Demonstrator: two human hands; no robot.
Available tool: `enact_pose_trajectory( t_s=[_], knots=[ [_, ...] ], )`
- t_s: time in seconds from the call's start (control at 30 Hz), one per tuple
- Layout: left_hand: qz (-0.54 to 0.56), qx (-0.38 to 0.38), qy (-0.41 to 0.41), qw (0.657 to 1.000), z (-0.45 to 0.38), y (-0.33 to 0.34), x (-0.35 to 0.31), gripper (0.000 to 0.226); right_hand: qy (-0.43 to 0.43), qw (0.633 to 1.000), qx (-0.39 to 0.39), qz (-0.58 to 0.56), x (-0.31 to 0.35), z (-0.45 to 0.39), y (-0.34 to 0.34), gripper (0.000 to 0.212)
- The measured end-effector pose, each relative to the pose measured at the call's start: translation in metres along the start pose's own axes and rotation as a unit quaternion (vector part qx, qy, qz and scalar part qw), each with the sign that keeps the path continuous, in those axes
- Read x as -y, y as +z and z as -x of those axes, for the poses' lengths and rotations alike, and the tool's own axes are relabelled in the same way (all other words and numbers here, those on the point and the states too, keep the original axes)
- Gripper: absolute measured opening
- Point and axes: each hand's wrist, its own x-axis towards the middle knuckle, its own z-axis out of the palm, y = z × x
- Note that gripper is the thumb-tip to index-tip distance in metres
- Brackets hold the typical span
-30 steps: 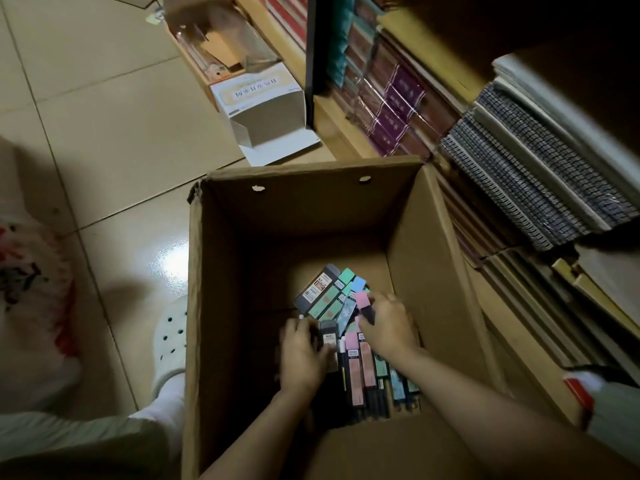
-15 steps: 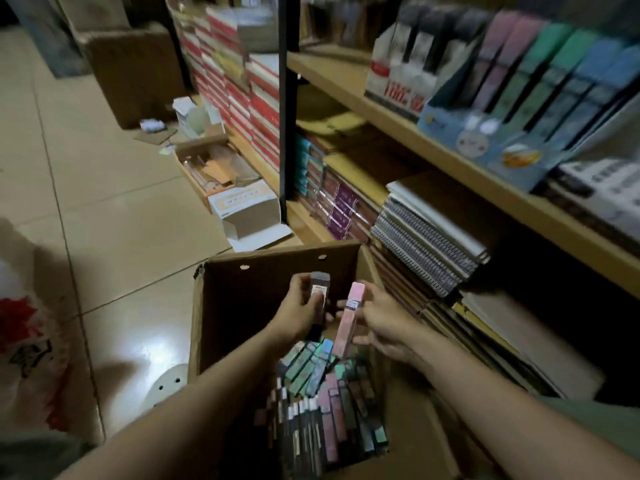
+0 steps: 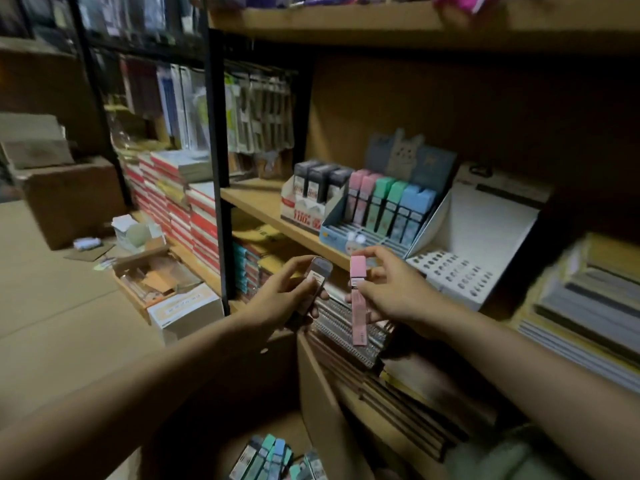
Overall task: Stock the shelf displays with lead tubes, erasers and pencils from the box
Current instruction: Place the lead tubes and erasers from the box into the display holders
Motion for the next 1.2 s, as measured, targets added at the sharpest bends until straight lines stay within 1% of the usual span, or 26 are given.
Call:
enact_pose_trajectory(
  t_s=[0.07, 0.17, 0.23, 0.33, 0.47, 0.6, 0.7, 0.77, 0.83, 0.93, 1.03, 1.2],
  knots=[
    [0.037, 0.014, 0.029, 0.999, -0.007, 0.0, -0.012, 0.031, -0.049, 0.997, -0.031, 0.058, 0.011, 0.001, -0.017, 0.046],
    [0.074, 0.043, 0.042, 0.995, -0.018, -0.003, -0.027, 0.034, -0.089, 0.987, -0.072, 0.113, 0.024, 0.001, -0.039, 0.045],
    [0.085, 0.038, 0.044, 0.995, -0.027, -0.004, -0.036, 0.033, -0.102, 0.982, -0.109, 0.118, 0.034, -0.001, -0.051, 0.044],
    [0.093, 0.024, 0.037, 0.995, -0.041, -0.003, -0.049, 0.025, -0.125, 0.968, -0.172, 0.131, 0.048, -0.008, -0.069, 0.041],
    [0.102, 0.032, 0.017, 0.994, -0.057, 0.008, -0.048, 0.02, -0.129, 0.959, -0.218, 0.128, 0.063, -0.026, -0.083, 0.037],
    [0.128, 0.043, 0.027, 0.99, -0.07, 0.015, -0.045, 0.018, -0.154, 0.928, -0.268, 0.206, 0.069, -0.046, -0.087, 0.038],
    [0.122, -0.004, 0.038, 0.992, -0.08, 0.009, -0.05, 0.016, -0.179, 0.905, -0.281, 0.263, 0.071, -0.063, -0.085, 0.033],
    [0.127, -0.054, 0.025, 0.99, -0.087, 0.003, -0.054, 0.016, -0.195, 0.891, -0.281, 0.298, 0.074, -0.077, -0.078, 0.03],
    [0.124, -0.081, 0.001, 0.989, -0.092, -0.002, -0.054, 0.017, -0.204, 0.877, -0.282, 0.332, 0.078, -0.092, -0.068, 0.026],
    [0.114, -0.077, -0.014, 0.99, -0.095, -0.005, -0.051, 0.018, -0.195, 0.868, -0.284, 0.357, 0.082, -0.111, -0.053, 0.021],
    [0.099, -0.072, -0.001, 0.992, -0.097, -0.007, -0.047, 0.016, -0.173, 0.868, -0.267, 0.381, 0.08, -0.125, -0.043, 0.02],
    [0.093, -0.112, 0.012, 0.989, -0.101, -0.014, -0.045, 0.017, -0.166, 0.865, -0.269, 0.39, 0.072, -0.14, -0.033, 0.017]
  ],
)
